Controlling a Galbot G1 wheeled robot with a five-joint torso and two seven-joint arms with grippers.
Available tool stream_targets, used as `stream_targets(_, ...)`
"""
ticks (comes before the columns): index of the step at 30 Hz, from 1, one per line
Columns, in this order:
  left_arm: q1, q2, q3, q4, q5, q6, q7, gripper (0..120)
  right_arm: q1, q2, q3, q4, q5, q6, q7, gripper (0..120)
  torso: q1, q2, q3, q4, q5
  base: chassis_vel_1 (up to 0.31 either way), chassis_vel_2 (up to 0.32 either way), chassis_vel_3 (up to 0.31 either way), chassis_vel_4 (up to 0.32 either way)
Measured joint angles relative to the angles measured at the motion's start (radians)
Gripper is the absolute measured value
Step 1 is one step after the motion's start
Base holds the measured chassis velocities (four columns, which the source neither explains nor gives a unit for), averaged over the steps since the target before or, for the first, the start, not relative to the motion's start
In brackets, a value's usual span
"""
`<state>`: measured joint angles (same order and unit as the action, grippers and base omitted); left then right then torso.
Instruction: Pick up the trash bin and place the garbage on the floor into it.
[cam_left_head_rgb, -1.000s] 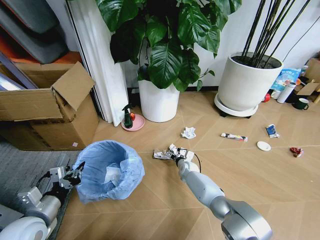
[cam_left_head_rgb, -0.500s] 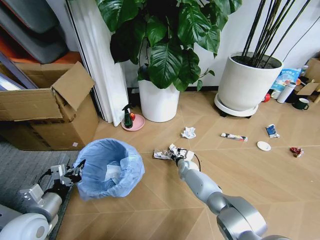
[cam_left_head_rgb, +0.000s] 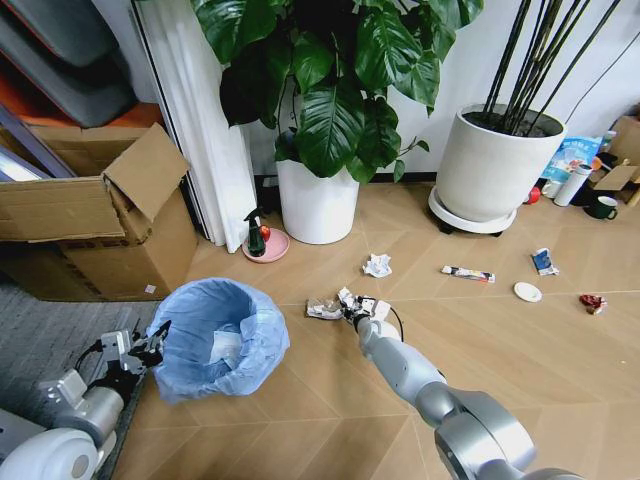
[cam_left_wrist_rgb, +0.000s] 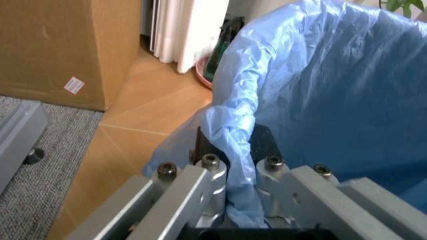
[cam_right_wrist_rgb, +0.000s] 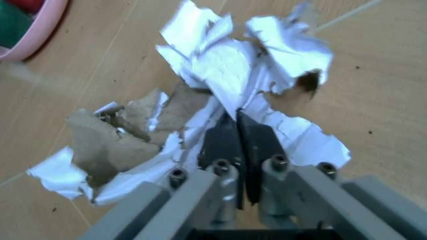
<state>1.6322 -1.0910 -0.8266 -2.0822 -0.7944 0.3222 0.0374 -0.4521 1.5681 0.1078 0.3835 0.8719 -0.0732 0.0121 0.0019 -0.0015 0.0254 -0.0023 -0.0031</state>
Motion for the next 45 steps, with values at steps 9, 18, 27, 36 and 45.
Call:
stream_targets(9,0.002,0.000,-0.002,-0.001,0.000,0.000,0.000,0,-0.010,-0.010,-0.001,0.009,0.002,-0.009,-0.004,0,0.000,0.000,0.000,0.0000,0.0000,0.000,0.000,0.000,0.000)
stream_targets(18,-0.003,0.007,-0.001,0.009,0.000,0.000,-0.001,0,-0.109,-0.121,-0.106,0.244,0.076,-0.038,0.031,0,0.000,0.000,0.000,-0.0003,0.0000,0.000,0.000,0.000,0.000)
stream_targets(27,-0.005,0.021,0.007,0.026,-0.003,-0.001,-0.006,0,-0.144,-0.192,-0.164,0.384,0.069,-0.019,0.024,0,0.000,0.000,0.000,0.0001,0.0001,0.000,0.000,0.000,0.000)
stream_targets(36,-0.027,0.041,0.030,0.078,0.000,-0.002,-0.006,0,-0.179,-0.285,-0.216,0.594,0.077,-0.016,0.014,0,0.000,0.000,0.000,0.0001,0.0001,0.000,0.000,0.000,0.000)
stream_targets(45,-0.046,0.105,0.071,0.115,-0.002,-0.002,-0.010,0,-0.195,-0.498,-0.265,0.928,0.140,-0.021,0.015,0,0.000,0.000,0.000,0.0001,0.0001,0.000,0.000,0.000,0.000)
